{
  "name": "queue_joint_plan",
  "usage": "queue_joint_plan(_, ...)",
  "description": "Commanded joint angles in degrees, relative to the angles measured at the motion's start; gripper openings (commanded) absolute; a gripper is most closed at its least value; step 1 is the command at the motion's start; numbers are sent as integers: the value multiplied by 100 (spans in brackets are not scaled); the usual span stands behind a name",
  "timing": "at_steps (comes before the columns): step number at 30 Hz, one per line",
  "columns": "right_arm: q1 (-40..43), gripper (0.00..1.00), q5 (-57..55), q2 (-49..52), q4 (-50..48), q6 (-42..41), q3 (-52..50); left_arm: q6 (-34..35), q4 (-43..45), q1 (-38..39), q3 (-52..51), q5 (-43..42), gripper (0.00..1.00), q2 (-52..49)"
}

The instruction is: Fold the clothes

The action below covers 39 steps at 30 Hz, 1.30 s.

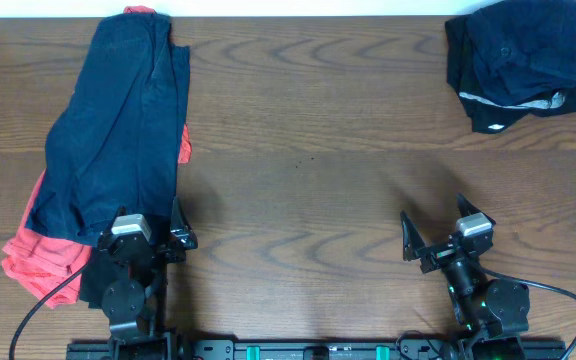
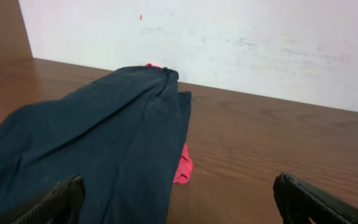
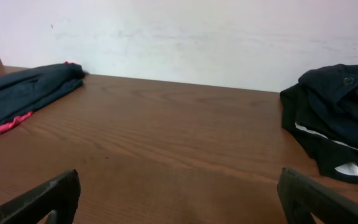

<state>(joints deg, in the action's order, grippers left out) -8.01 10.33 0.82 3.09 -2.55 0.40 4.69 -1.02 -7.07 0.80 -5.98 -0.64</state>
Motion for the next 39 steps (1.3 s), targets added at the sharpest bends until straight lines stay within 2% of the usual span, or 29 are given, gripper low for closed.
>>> queue_joint_plan(1, 11, 99, 22, -44, 20, -15, -9, 50, -251, -31, -57, -105, 98, 42)
queue_joint_plan(31, 13, 99, -275, -44, -52, 208, -9, 50, -238, -31, -57, -107, 98, 42)
queue_joint_plan(37, 13, 99, -833, -44, -284, 282, -9, 83, -234, -31, -57, -111, 98, 42)
queue_joint_plan(39, 13, 99, -892, -44, -470, 280, -9, 286, -170, -31, -57, -111, 98, 42)
